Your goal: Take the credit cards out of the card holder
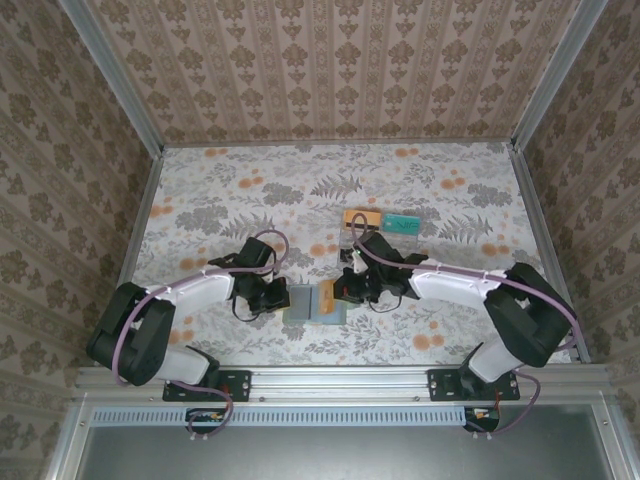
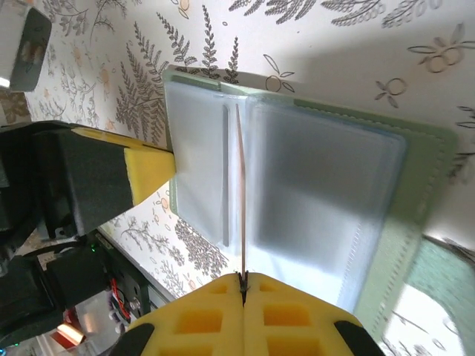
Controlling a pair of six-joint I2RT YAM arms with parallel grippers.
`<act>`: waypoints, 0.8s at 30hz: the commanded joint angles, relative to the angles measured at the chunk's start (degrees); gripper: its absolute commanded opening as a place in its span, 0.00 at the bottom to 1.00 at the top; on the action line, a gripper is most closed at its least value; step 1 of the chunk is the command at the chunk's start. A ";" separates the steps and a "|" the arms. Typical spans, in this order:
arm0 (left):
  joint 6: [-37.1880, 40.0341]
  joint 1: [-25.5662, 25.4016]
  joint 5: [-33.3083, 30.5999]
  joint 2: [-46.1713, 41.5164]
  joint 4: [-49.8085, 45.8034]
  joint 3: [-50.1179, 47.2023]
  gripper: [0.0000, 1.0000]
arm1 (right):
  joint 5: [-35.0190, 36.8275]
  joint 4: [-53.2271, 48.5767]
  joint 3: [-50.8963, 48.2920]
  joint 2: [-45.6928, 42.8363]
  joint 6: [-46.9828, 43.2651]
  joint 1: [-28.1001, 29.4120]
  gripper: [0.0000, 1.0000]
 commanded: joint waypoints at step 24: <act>6.68 7.21 0.45 -5.86 -8.15 15.88 0.95 | 35.20 -49.07 42.11 -1.06 -61.27 -2.78 0.00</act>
